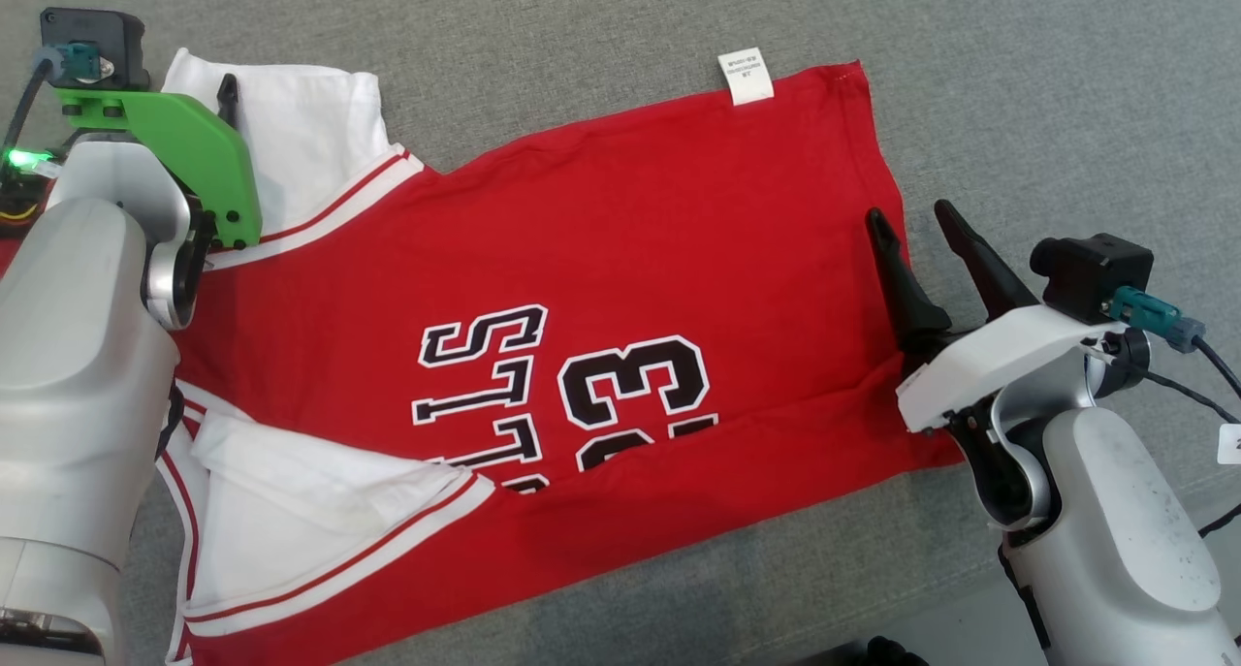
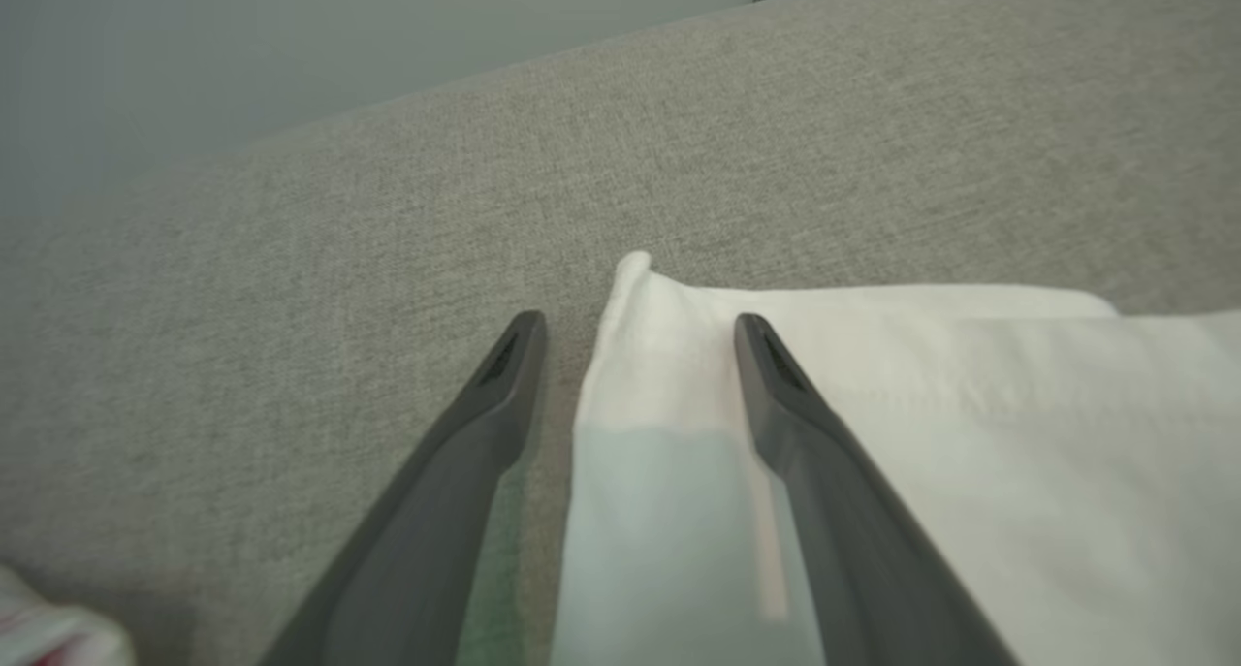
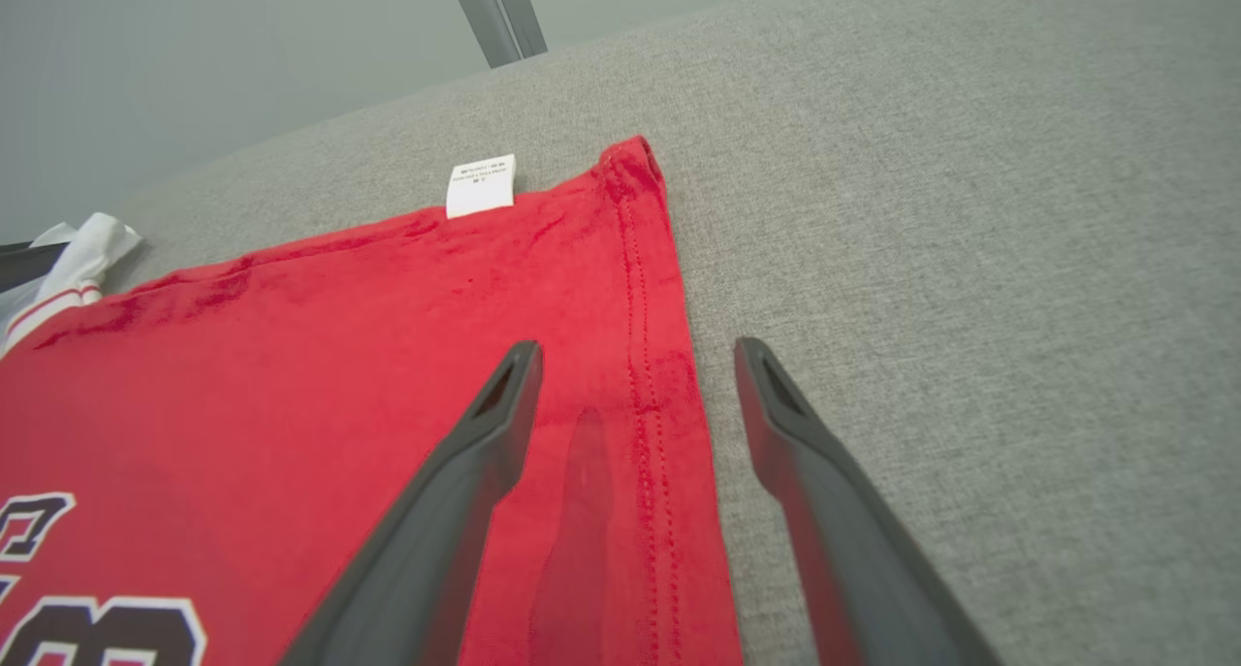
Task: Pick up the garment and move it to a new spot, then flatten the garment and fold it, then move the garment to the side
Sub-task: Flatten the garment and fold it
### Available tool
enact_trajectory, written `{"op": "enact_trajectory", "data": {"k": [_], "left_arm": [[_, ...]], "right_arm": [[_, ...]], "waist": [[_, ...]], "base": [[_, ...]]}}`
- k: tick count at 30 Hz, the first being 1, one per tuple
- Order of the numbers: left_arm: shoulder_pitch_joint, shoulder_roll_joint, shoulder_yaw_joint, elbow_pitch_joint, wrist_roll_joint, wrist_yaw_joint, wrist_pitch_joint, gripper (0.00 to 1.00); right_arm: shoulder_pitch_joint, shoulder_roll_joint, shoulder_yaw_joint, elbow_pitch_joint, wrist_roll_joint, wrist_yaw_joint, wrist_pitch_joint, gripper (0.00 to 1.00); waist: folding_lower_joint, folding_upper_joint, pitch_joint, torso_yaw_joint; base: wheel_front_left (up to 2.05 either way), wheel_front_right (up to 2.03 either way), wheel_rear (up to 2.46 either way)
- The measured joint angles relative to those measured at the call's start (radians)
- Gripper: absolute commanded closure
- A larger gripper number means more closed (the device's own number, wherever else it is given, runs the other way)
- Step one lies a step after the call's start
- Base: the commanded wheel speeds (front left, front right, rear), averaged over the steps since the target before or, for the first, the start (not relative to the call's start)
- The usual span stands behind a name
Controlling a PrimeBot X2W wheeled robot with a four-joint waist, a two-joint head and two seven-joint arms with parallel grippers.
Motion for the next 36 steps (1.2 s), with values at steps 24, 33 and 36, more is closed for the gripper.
{"op": "enact_trajectory", "data": {"k": [24, 33, 36], "left_arm": [[-0.018, -0.104, -0.012, -0.022, -0.065, -0.113, -0.161, 1.0], [0.069, -0.156, -0.009, -0.11, -0.114, -0.122, -0.195, 1.0], [0.094, -0.163, -0.015, -0.129, -0.119, -0.122, -0.199, 1.0]], "right_arm": [[-0.313, -0.246, 0.148, 0.26, -0.102, 0.0, 0.132, 0.0], [-0.435, -0.328, 0.283, 0.464, -0.061, 0.0, 0.177, 0.0], [-0.46, -0.336, 0.322, 0.513, -0.026, 0.0, 0.204, 0.0]], "waist": [[-0.0001, 0.0, -0.053, 0.12], [-0.0001, 0.0, -0.068, 0.219], [-0.0001, 0.0, -0.073, 0.242]], "base": [[0.0, 0.0, 0.0], [0.0, 0.0, 0.0], [0.0, 0.0, 0.0]]}}
